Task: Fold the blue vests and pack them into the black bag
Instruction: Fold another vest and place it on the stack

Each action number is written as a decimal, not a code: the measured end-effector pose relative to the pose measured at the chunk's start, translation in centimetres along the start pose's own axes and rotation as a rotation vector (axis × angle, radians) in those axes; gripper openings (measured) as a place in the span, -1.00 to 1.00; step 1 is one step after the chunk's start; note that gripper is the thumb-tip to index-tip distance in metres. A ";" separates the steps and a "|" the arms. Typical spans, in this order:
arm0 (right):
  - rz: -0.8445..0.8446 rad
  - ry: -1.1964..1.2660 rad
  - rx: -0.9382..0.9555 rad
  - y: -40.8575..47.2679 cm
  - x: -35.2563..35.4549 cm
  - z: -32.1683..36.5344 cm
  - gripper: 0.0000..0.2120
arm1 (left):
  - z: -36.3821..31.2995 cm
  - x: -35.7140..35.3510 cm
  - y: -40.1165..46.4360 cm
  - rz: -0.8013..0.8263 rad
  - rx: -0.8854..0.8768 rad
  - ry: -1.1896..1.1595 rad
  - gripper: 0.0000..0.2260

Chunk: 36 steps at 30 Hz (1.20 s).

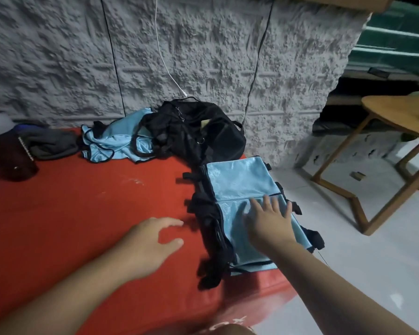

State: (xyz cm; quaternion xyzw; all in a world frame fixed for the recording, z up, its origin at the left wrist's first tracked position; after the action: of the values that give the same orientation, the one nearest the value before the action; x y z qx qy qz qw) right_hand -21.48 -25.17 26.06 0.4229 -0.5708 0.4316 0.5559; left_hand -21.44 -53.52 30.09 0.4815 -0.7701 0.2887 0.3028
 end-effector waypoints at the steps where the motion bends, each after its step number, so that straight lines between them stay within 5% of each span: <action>1: -0.004 0.045 0.017 -0.3 0.5 1.2 -0.27 | 1.0 1.4 -0.3 -0.008 0.027 -0.005 -0.69; 5: 0.116 0.175 0.019 -2.0 -0.5 5.6 -0.20 | 4.8 4.8 -1.5 -0.067 0.134 -0.151 -0.74; 11: 0.204 0.052 -0.027 -3.0 -3.8 5.0 0.10 | 9.3 5.8 -2.5 -0.060 0.216 -0.235 -0.78; 18: 0.044 0.207 -0.022 -1.1 2.4 9.3 0.09 | 12.2 10.5 -0.9 -0.162 0.258 -0.237 -0.68; 22: -0.081 0.337 0.160 2.4 5.8 17.8 -0.05 | 12.3 12.9 1.4 -0.256 0.230 -0.283 -0.51; 32: 0.067 0.358 0.342 11.1 3.2 36.0 -0.63 | 14.3 16.1 3.9 -0.461 0.291 -0.466 -0.66; 36: 0.078 0.314 0.402 15.4 0.9 41.3 -0.68 | 15.8 17.9 3.9 -0.546 0.320 -0.491 -0.67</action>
State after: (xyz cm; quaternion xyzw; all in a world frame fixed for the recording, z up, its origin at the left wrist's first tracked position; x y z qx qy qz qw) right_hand -47.47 -60.82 26.18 0.4305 -0.3962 0.6180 0.5252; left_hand -34.36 -73.87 32.58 0.7642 -0.6087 0.1902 0.0964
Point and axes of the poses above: each hand's wrist, its own y-axis towards the middle knuckle, its own x-axis out of the back of the hand, z = x × y, the point moved 8 cm from there along y, towards the middle knuckle
